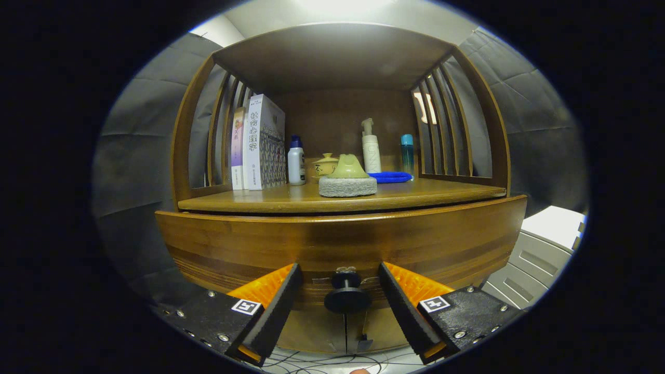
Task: Pull open the drawer, take out the items inside it, and place them on the countertop above the cabinet.
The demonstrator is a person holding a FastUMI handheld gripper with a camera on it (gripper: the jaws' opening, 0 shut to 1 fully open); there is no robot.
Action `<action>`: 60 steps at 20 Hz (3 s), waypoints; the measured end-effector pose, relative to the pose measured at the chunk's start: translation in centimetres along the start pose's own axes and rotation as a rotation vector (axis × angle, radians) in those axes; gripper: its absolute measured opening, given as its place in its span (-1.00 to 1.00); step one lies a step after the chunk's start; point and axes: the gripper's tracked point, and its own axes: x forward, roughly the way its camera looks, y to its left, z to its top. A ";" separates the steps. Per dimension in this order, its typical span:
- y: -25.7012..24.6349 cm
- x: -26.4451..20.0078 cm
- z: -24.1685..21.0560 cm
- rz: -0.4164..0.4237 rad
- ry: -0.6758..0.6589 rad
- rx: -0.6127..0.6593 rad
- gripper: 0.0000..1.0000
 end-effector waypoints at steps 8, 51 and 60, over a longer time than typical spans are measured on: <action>0.5 2.1 0.3 -0.021 -0.021 -0.027 0.90; -8.9 -17.6 10.2 0.040 -0.190 0.022 0.91; -8.7 -17.6 10.0 0.049 -0.187 0.034 0.91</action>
